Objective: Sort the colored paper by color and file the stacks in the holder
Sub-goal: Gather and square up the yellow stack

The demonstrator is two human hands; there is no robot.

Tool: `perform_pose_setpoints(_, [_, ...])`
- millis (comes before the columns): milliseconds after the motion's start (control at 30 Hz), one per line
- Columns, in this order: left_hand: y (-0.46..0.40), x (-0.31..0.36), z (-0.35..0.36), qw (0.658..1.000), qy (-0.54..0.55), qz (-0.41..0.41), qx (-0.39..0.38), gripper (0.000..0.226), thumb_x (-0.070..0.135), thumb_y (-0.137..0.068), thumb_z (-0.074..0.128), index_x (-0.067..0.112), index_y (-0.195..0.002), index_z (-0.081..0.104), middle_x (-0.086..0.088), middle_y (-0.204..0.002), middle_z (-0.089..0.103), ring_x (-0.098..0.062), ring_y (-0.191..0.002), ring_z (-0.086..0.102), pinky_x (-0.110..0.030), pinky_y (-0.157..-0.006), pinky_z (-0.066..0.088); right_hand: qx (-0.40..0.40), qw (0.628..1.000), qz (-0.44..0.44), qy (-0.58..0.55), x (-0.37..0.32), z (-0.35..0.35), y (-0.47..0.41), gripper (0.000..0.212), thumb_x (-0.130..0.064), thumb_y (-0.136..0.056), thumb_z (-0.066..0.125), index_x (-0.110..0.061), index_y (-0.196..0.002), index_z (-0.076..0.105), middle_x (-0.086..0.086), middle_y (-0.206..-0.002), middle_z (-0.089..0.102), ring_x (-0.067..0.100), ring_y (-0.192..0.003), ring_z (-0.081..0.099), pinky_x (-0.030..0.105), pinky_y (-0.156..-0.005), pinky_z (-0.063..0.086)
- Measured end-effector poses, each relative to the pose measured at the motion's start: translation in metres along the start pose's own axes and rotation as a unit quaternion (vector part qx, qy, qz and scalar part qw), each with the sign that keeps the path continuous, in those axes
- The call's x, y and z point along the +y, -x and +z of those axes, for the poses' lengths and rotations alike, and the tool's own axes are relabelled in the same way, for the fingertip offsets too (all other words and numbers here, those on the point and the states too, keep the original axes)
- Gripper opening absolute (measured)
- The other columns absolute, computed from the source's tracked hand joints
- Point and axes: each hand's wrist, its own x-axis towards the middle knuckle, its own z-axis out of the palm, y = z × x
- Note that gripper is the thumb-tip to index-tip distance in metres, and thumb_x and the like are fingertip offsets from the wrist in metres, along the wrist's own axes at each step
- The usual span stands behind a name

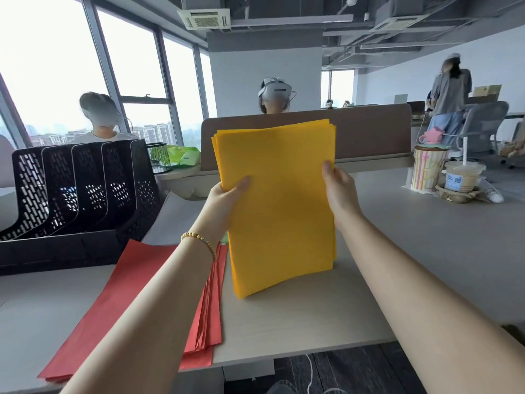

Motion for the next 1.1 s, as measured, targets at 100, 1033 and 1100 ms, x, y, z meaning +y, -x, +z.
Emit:
perform_pose_setpoints(100, [-0.002, -0.005, -0.002, 0.999, 0.000, 0.026, 0.036, 0.012, 0.024, -0.090, 0.061, 0.013, -0.093, 0.067, -0.007, -0.092, 0.071, -0.026, -0.084, 0.068, -0.043, -0.083, 0.056, 0.019, 0.999, -0.020, 0.014, 0.007, -0.002, -0.002, 0.036, -0.046, -0.096, 0.040, -0.013, -0.100, 0.056, -0.004, -0.090, 0.057, 0.012, -0.085, 0.055, 0.026, -0.069, 0.041])
perform_pose_setpoints(1033, [-0.075, 0.021, -0.056, 0.991, -0.130, -0.036, -0.013, 0.017, 0.021, -0.099, 0.046, 0.014, -0.108, 0.058, -0.002, -0.091, 0.065, -0.021, -0.083, 0.062, -0.039, -0.089, 0.051, 0.073, 0.972, 0.050, 0.217, 0.033, 0.081, -0.019, 0.031, -0.028, -0.102, 0.027, -0.012, -0.097, 0.053, 0.003, -0.083, 0.052, 0.023, -0.075, 0.046, 0.028, -0.059, 0.031])
perform_pose_setpoints(1100, [-0.069, 0.031, -0.077, 0.993, -0.119, -0.020, 0.017, 0.015, 0.024, -0.099, 0.044, 0.018, -0.104, 0.057, 0.001, -0.087, 0.065, -0.020, -0.081, 0.063, -0.040, -0.087, 0.052, 0.045, 0.969, 0.052, 0.239, 0.022, 0.102, -0.004, 0.032, -0.022, -0.102, 0.027, -0.012, -0.119, 0.051, 0.006, -0.099, 0.053, 0.026, -0.084, 0.049, 0.029, -0.067, 0.033])
